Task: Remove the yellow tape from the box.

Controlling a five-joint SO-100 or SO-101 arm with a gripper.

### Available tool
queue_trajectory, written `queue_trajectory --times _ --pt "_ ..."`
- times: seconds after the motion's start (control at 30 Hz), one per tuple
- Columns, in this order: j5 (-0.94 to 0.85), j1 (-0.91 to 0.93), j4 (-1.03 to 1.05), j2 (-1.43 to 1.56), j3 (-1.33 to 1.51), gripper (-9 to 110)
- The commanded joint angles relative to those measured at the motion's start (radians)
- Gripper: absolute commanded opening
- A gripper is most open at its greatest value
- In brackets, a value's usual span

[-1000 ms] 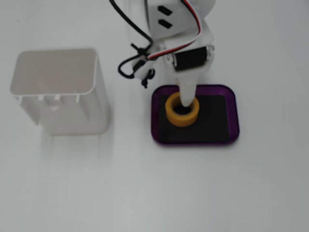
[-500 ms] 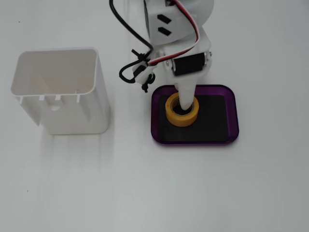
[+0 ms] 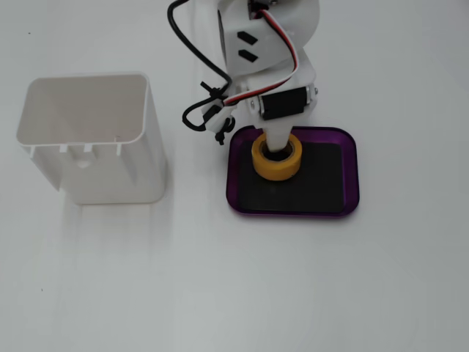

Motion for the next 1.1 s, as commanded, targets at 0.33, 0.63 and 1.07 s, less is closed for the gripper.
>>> queue_trajectory --times 0.33,0.63,1.07 --pt "-0.009 -0.006 0.19 0.086 -0.225 -1" --pt "-0.012 -0.005 0.377 0.299 -0.313 -1" --pt "-0.014 -0.002 0.143 0.719 0.422 -1"
